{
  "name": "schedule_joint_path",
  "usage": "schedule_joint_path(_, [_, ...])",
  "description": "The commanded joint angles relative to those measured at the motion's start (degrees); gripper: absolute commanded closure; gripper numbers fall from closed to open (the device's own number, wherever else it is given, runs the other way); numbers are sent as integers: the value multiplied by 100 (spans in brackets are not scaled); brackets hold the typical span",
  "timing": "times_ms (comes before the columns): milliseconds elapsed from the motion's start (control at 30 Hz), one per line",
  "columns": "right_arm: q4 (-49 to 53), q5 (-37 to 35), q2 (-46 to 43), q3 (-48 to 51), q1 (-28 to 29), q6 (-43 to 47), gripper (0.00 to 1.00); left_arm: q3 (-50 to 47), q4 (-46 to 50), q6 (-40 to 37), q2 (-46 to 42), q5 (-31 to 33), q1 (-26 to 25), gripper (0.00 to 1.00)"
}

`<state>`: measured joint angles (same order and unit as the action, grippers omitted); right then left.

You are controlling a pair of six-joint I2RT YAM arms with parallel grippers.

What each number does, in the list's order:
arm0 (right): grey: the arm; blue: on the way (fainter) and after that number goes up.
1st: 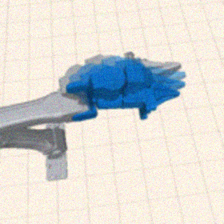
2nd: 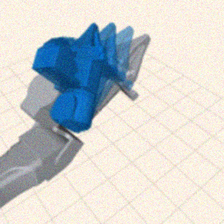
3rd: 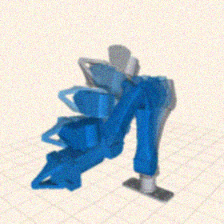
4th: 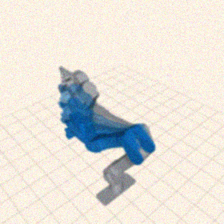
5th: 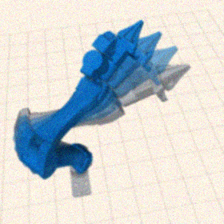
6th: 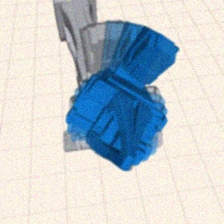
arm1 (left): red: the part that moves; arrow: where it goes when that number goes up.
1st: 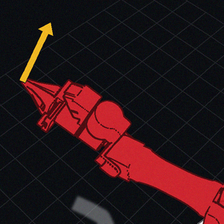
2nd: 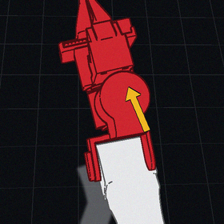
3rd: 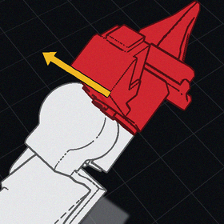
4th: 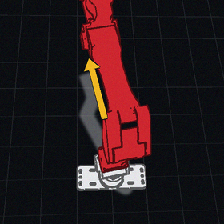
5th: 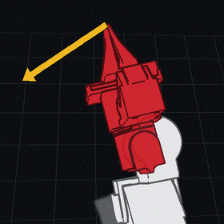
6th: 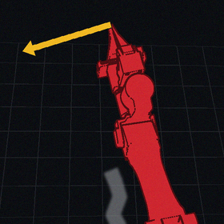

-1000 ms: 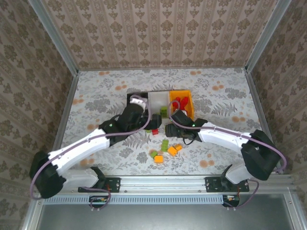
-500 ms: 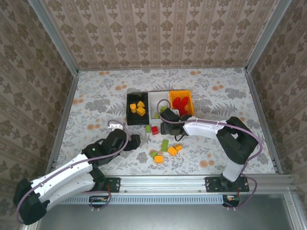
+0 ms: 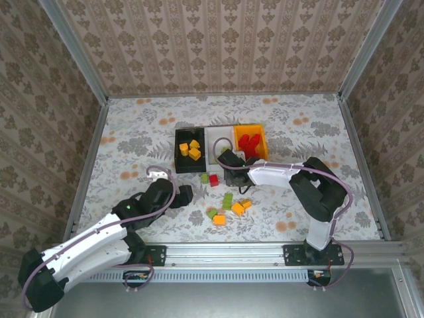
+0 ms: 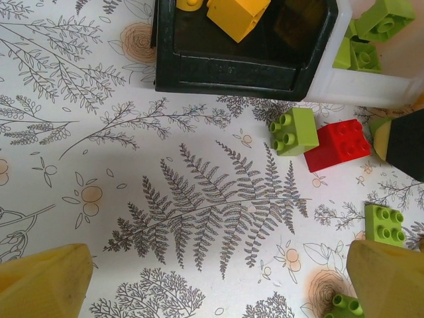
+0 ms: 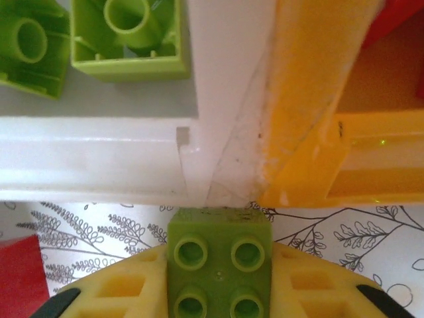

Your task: Sort the legos into containers by color

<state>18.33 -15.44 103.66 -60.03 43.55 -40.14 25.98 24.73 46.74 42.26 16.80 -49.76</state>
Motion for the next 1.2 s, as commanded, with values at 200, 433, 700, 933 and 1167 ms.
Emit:
schedule_joint_path(200, [414,531,-1332,-298,23,718,71,73,-124,-142,96,-94,72,0])
schedule_joint_path(433, [608,604,-341,-1532,-220,780,68,300,-265,-390,481,-427,80,0])
schedule_joint_path(700, [767,548,689,-2611,-478,793,63,461,-407,-545,1034,-870,69,0])
schedule_joint_path(933, [1033,453,1067,-3091,-580,841,33,428,-510,-570,1067,-987,85,0])
schedule_joint_path(1167, [869,628,695,-3057,-604,852,30,528,-692,-640,1296,-1177,124,0])
